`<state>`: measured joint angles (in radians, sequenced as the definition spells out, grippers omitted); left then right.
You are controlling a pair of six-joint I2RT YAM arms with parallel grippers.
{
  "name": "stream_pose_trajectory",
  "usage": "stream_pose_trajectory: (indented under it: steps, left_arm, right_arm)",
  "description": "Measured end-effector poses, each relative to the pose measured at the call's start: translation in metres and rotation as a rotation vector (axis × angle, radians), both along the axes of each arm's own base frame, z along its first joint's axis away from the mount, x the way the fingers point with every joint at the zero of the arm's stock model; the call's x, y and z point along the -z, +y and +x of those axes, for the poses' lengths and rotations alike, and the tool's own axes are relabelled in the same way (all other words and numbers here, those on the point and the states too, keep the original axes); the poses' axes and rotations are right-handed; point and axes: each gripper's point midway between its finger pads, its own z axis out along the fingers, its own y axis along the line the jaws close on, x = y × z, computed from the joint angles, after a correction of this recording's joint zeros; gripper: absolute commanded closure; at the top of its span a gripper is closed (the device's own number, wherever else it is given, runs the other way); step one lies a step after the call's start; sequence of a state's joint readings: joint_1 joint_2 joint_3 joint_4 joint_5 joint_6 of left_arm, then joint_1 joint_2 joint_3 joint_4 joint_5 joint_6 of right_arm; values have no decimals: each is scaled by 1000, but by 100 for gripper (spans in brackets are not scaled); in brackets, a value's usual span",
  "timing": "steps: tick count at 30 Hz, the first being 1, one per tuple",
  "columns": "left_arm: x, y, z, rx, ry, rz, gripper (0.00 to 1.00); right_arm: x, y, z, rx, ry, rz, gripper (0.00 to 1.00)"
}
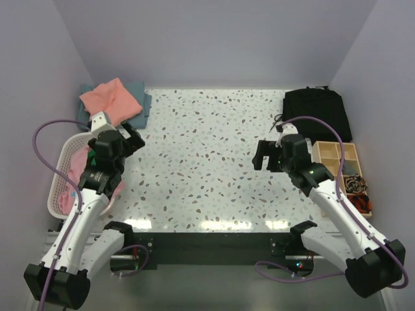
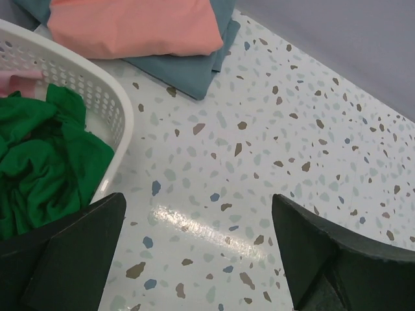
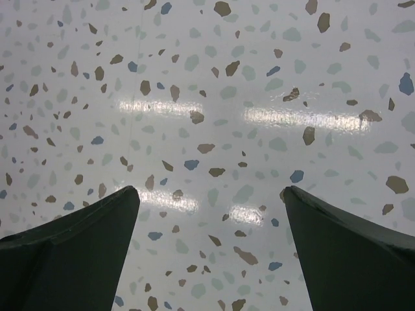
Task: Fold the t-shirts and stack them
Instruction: Grab crumpled tshirt from bin with the left arm
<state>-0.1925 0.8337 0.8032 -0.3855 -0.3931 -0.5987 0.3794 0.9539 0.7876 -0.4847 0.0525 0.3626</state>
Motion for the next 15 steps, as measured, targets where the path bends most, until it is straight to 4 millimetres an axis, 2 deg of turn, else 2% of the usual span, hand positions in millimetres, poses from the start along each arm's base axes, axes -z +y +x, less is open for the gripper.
stream_pose_trajectory:
  steps: [5,9,12,15]
  left_arm:
    - [-1,2,-2,-7,-1,3,0]
    - [-4,9,-13,-54,-44,-28,0]
    - [8,11,-20,-87,-24,-64,0]
    - [24,15,-25,-136,28,-79,0]
  right_arm:
    - [5,3,0,43,36,41,1]
    - [26,7,-1,54,131,43,1]
    - [31,6,-4,63,158,39,1]
    - [27,6,-3,65,151,38,1]
